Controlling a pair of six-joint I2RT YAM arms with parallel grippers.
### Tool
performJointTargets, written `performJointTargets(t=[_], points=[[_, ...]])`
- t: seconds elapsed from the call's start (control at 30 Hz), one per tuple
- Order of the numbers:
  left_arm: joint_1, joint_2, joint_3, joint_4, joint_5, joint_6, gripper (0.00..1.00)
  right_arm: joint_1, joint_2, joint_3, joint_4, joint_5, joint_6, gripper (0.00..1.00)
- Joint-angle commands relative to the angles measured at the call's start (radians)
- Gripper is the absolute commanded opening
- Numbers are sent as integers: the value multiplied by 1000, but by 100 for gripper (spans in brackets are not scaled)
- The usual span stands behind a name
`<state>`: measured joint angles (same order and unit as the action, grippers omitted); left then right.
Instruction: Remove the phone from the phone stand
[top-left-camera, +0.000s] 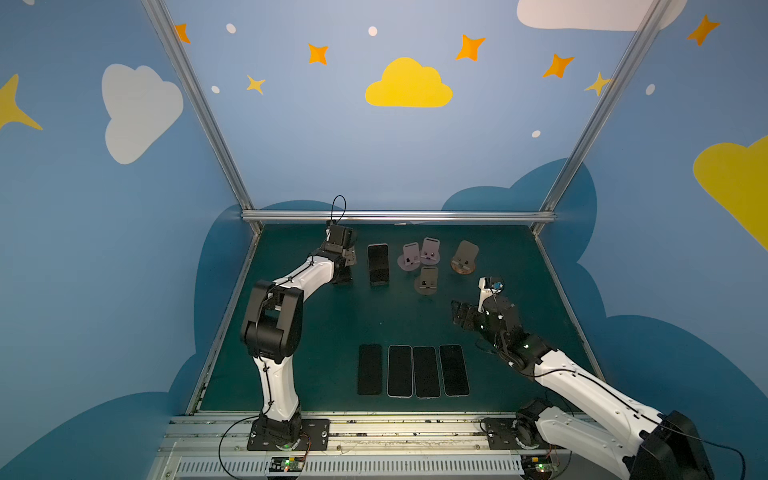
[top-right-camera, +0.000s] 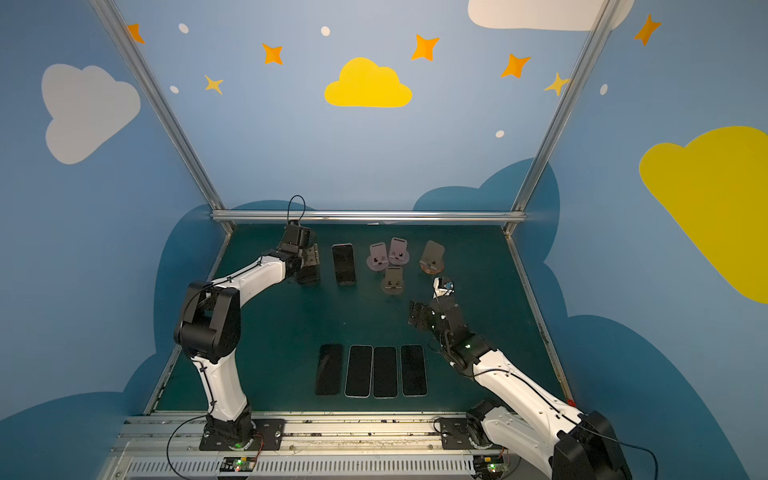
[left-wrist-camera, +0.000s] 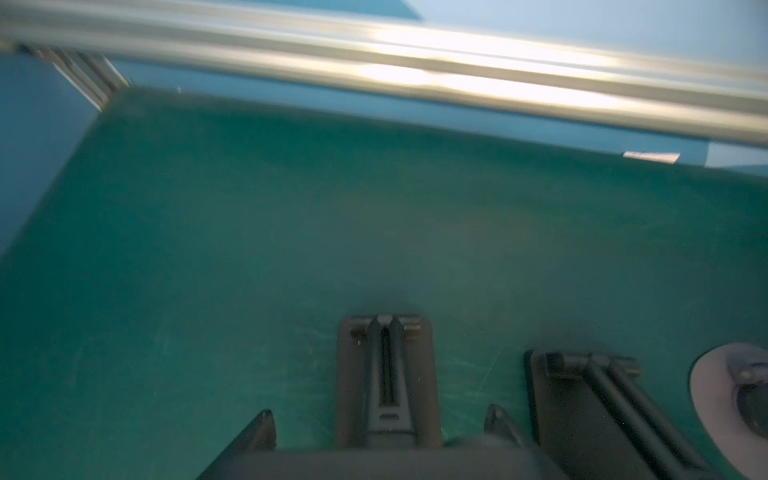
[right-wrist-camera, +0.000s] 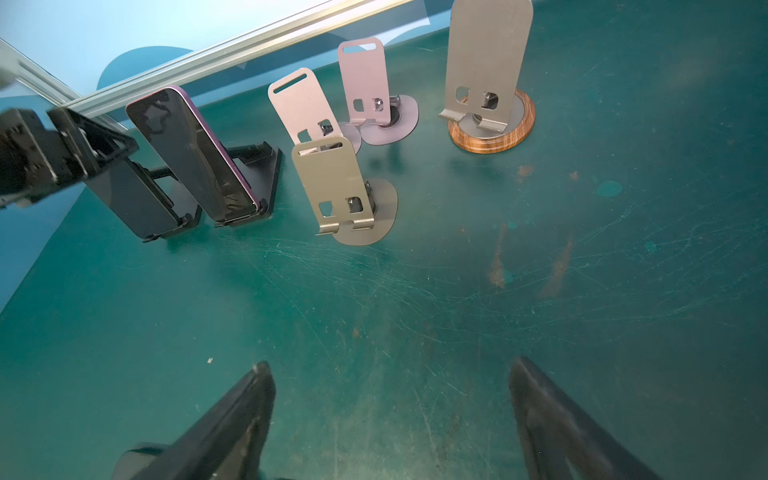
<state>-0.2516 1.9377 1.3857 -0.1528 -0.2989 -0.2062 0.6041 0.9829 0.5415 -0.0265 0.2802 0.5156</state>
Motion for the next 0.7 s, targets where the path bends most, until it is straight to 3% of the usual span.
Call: performJointTargets(t=[0.0, 0.3, 0.67], points=[[-5, 6, -10, -7, 9, -10, 81, 3, -9, 26, -6, 6, -10, 88], [-8, -14, -29, 27, -15, 5, 76, 3, 12, 26, 6, 8, -14, 88], [-1, -10, 2, 29, -17, 30, 84, 3, 20, 29, 8, 5, -15, 88]])
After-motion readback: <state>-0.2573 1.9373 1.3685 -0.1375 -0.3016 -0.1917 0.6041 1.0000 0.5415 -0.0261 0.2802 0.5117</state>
